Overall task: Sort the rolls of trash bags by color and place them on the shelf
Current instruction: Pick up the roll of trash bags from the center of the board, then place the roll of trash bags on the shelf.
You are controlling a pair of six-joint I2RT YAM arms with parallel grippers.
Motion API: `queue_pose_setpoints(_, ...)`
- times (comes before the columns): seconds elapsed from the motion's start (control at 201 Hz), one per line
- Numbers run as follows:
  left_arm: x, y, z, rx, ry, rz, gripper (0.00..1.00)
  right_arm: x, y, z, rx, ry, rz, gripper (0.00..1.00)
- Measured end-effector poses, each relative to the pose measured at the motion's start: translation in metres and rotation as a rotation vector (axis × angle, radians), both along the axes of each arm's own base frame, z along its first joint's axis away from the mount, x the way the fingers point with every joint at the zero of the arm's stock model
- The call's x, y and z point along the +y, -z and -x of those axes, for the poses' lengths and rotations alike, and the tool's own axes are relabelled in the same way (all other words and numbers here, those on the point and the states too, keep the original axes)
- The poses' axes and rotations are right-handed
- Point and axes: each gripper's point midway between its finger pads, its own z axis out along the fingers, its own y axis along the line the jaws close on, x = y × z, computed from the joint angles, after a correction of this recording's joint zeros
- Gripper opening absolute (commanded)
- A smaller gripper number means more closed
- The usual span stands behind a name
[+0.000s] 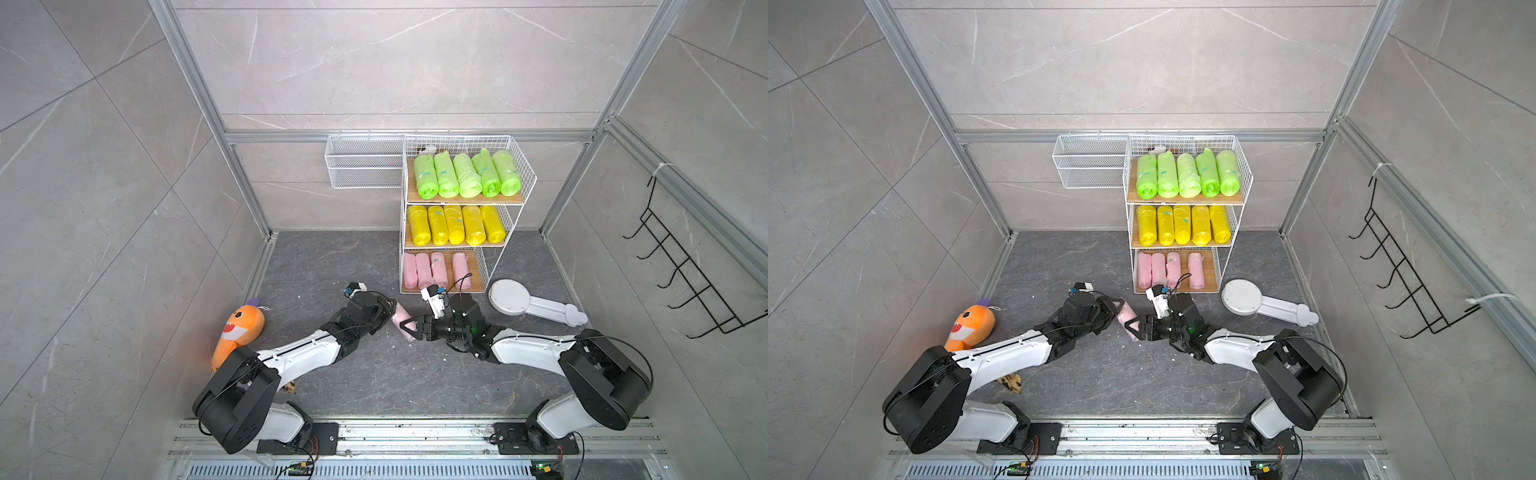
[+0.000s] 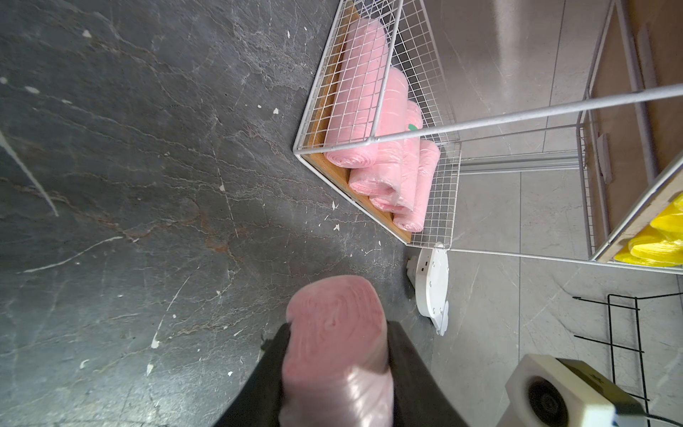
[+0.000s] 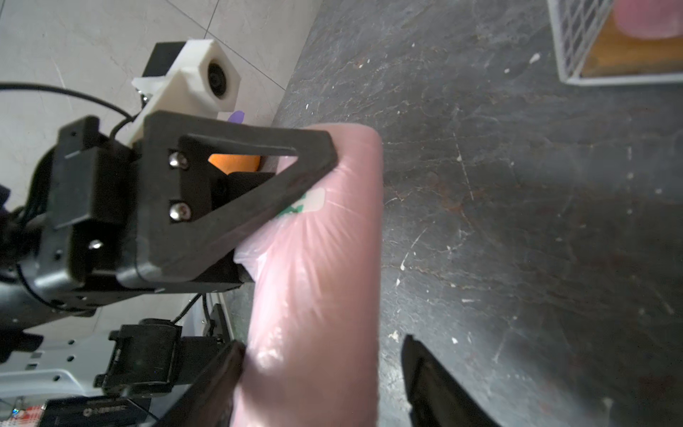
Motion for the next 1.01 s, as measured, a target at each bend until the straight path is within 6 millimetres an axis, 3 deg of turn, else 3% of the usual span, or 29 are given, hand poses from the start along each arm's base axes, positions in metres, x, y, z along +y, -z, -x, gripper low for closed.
queue_pose_setpoints(0.1, 0.0, 0.0, 0.0, -0.002, 0.0, 0.001, 0.33, 0.001, -0.002, -0.001, 0.0, 0.005, -0.006, 0.44)
queue_pose_setpoints(0.264, 0.0, -0.001, -0.001, -0.005, -0.004, 0.002, 0.54, 0.0, -0.002, -0.002, -0.003, 0.016, -0.004, 0.35)
queue_pose_setpoints(0.388, 0.002, -0.002, -0.003, -0.016, -0.012, -0.006, 0.73, -0.009, 0.003, -0.002, 0.0, 0.05, 0.016, 0.34)
queue_pose_setpoints(0.508, 0.003, -0.003, -0.004, -0.026, -0.015, -0.024, 0.79, -0.027, 0.01, -0.004, 0.018, 0.101, 0.054, 0.35)
queue_pose_setpoints(0.642, 0.008, -0.007, -0.005, -0.052, -0.018, -0.06, 0.8, -0.067, 0.01, -0.016, 0.007, 0.209, 0.133, 0.35)
queue_pose_setpoints(0.811, 0.014, -0.017, -0.004, -0.094, -0.014, -0.095, 0.81, -0.138, -0.001, -0.036, -0.034, 0.41, 0.249, 0.36)
queue_pose_setpoints(0.906, 0.014, -0.018, -0.004, -0.109, -0.003, -0.112, 0.81, -0.172, 0.006, -0.041, -0.03, 0.502, 0.345, 0.37)
queue_pose_setpoints(1.005, 0.013, -0.022, -0.005, -0.122, 0.008, -0.124, 0.81, -0.194, 0.015, -0.042, -0.012, 0.55, 0.447, 0.37)
